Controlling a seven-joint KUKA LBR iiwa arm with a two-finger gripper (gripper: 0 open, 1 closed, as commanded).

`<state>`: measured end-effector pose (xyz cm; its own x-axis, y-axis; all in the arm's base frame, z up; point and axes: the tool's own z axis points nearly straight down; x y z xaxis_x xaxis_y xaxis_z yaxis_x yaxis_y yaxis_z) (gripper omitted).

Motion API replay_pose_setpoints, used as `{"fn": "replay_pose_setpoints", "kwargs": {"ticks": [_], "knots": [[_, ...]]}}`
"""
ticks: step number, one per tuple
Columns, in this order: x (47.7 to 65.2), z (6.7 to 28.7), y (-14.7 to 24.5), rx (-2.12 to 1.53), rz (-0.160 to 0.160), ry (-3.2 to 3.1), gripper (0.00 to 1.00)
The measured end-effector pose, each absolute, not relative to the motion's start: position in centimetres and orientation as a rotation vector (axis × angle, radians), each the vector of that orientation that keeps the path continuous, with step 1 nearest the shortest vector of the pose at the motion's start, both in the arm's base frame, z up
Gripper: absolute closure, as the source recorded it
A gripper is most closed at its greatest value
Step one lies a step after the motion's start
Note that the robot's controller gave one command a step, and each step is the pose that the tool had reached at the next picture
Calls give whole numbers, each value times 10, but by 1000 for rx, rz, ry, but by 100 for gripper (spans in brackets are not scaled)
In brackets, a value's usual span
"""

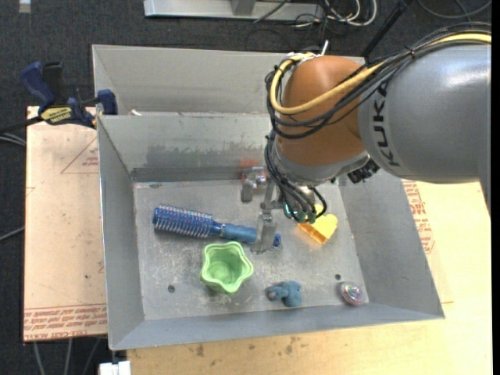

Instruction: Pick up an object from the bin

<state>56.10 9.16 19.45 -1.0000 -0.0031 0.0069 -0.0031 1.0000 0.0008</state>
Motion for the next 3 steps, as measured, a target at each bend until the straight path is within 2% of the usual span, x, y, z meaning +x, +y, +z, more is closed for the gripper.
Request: {"fn": "replay_pose_setpoints", "kwargs": {"ticks": [1,2,3], "knots": [[510,70,142,365,-2,-3125,0],[511,75,142,362,-3,-3122,100],[530,225,171,389,-5,-3129,100]]}}
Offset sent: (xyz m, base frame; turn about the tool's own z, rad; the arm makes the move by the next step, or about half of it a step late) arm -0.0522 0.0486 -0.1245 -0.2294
